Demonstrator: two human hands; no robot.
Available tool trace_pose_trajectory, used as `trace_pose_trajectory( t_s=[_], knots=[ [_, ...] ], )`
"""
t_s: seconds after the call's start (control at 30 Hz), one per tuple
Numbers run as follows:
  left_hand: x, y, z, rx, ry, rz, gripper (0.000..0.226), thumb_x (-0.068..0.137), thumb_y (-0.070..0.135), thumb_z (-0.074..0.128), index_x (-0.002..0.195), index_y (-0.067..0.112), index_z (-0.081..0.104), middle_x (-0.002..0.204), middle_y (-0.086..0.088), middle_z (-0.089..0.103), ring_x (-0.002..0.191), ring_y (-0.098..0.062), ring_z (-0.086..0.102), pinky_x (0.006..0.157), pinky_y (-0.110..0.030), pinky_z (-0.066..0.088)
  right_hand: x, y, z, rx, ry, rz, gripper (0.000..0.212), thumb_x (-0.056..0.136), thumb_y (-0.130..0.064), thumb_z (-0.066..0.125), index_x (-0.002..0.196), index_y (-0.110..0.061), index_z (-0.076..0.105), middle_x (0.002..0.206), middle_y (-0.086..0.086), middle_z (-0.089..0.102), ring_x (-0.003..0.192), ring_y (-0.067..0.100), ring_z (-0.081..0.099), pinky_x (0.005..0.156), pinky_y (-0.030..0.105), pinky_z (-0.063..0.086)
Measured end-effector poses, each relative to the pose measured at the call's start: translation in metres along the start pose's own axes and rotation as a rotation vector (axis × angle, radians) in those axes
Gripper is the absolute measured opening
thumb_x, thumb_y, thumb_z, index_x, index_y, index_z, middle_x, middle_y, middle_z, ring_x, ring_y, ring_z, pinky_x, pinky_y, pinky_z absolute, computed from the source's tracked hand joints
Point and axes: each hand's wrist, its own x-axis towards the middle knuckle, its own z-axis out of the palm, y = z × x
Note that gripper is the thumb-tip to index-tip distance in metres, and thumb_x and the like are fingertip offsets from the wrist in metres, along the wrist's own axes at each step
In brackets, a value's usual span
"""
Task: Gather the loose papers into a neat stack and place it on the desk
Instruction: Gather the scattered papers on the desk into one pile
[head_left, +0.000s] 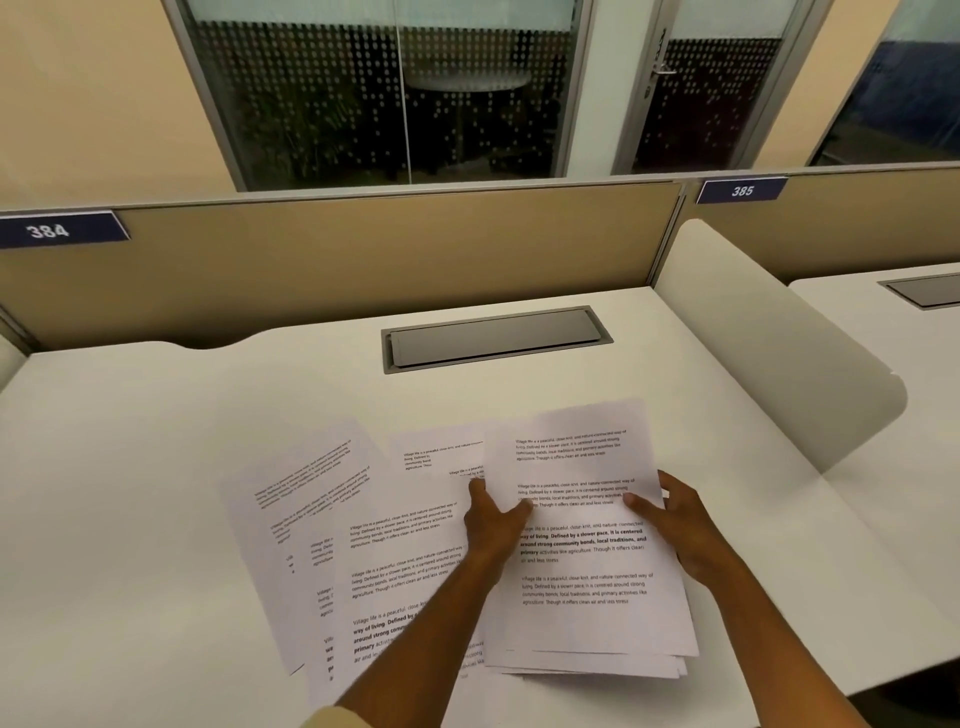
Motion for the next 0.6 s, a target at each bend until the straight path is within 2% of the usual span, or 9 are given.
trace_pose_trajectory(
  t_s=[0.13, 0.2, 0.33, 0.5, 0.6],
  knots=[
    [0.001, 0.004, -0.016, -0.03, 0.002, -0.034, 0.068, 0.081, 0.023, 0.077, 0.137, 0.016, 0.04, 0.132, -0.006, 0.058, 0.116, -0.025, 0.058, 0.1, -0.039, 0.051, -0.002, -0.005, 0.008, 0.078, -0.04, 0.033, 0.032, 0.085, -0.011, 0.071, 0.115, -0.016, 0.061, 0.108, 0.01, 0.073, 0.09, 0.029, 0.073, 0.07, 0.038, 0.062],
    [0.002, 0.005, -0.029, -0.051, 0.007, -0.064, 0.063, 0.079, 0.018, 0.079, 0.133, 0.014, 0.046, 0.127, -0.009, 0.062, 0.113, -0.027, 0.061, 0.099, -0.043, 0.053, -0.003, -0.004, 0.017, 0.099, -0.063, 0.048, 0.032, 0.085, -0.009, 0.07, 0.116, -0.013, 0.062, 0.109, 0.012, 0.073, 0.092, 0.03, 0.073, 0.074, 0.042, 0.061],
    [0.002, 0.002, -0.06, -0.068, 0.04, -0.112, 0.05, 0.077, 0.009, 0.078, 0.123, 0.003, 0.058, 0.12, -0.016, 0.067, 0.107, -0.034, 0.066, 0.094, -0.049, 0.055, -0.005, -0.001, 0.045, 0.123, -0.124, 0.105, 0.035, 0.086, -0.005, 0.068, 0.12, -0.005, 0.06, 0.115, 0.019, 0.069, 0.102, 0.038, 0.068, 0.092, 0.057, 0.052],
    [-0.004, -0.003, -0.092, -0.119, 0.122, -0.146, 0.037, 0.079, 0.004, 0.076, 0.114, -0.003, 0.067, 0.113, -0.02, 0.071, 0.103, -0.037, 0.068, 0.093, -0.047, 0.057, -0.008, -0.007, 0.08, 0.065, -0.169, 0.113, 0.03, 0.086, -0.005, 0.068, 0.115, -0.006, 0.062, 0.113, 0.019, 0.069, 0.101, 0.038, 0.068, 0.092, 0.055, 0.053],
    [-0.007, -0.003, -0.11, -0.178, 0.121, -0.172, 0.033, 0.08, 0.0, 0.074, 0.111, -0.008, 0.067, 0.112, -0.025, 0.07, 0.103, -0.04, 0.068, 0.093, -0.049, 0.056, -0.007, -0.019, 0.095, 0.002, -0.195, 0.074, 0.022, 0.086, -0.008, 0.07, 0.107, -0.012, 0.065, 0.11, 0.016, 0.071, 0.097, 0.035, 0.07, 0.089, 0.053, 0.055]
  ],
)
